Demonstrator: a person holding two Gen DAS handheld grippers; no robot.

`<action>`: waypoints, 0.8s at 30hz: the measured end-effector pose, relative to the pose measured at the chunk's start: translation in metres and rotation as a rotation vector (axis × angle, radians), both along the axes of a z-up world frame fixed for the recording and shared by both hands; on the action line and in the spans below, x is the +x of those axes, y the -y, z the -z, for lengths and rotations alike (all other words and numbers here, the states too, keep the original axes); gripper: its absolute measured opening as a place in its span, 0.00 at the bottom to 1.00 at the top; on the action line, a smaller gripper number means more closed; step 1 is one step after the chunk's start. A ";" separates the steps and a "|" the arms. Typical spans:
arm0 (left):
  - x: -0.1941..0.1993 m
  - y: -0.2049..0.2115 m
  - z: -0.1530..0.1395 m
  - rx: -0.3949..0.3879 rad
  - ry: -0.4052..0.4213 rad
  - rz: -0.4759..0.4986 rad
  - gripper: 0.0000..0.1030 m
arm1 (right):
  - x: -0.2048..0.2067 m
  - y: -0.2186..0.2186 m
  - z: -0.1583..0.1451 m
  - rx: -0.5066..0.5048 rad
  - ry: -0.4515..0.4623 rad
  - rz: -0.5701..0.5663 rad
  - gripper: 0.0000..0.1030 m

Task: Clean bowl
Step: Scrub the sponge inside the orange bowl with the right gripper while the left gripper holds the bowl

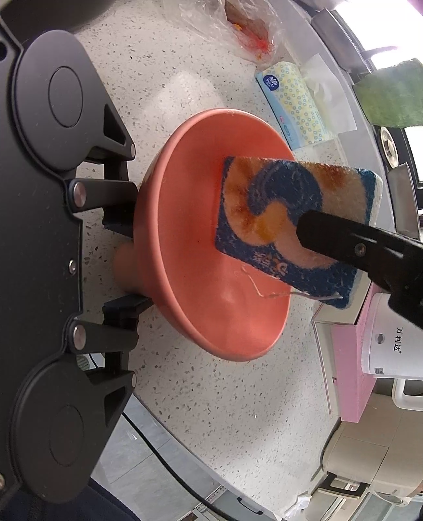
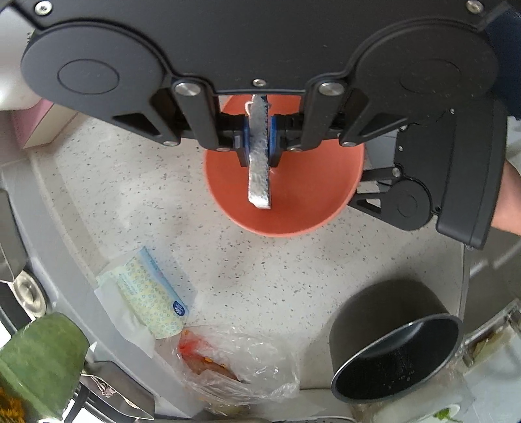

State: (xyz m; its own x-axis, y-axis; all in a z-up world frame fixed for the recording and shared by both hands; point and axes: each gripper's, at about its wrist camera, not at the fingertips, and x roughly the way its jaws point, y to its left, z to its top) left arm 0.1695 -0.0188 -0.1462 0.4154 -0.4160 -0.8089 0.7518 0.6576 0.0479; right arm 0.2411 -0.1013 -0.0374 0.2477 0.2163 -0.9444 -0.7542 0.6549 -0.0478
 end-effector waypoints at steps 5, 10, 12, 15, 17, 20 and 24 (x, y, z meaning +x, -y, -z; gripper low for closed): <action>-0.001 0.001 0.000 0.000 0.003 0.000 0.37 | -0.002 0.001 -0.002 -0.034 0.003 -0.020 0.11; -0.001 0.002 -0.001 0.000 0.007 0.000 0.37 | -0.009 0.005 -0.002 -0.052 -0.021 -0.033 0.11; -0.001 0.002 -0.001 0.000 0.008 0.001 0.37 | -0.013 0.007 0.000 -0.054 -0.048 -0.043 0.11; -0.001 0.002 -0.001 0.000 0.007 0.003 0.37 | -0.022 0.005 0.002 -0.050 -0.075 -0.060 0.11; -0.001 0.002 -0.001 0.001 0.007 0.004 0.37 | -0.025 0.005 0.002 -0.039 -0.087 -0.063 0.11; -0.001 0.002 -0.001 0.003 0.007 0.005 0.37 | -0.030 0.001 -0.001 -0.005 -0.104 -0.064 0.11; -0.001 0.003 -0.001 0.005 0.009 0.005 0.37 | -0.031 -0.004 -0.005 0.047 -0.108 -0.060 0.11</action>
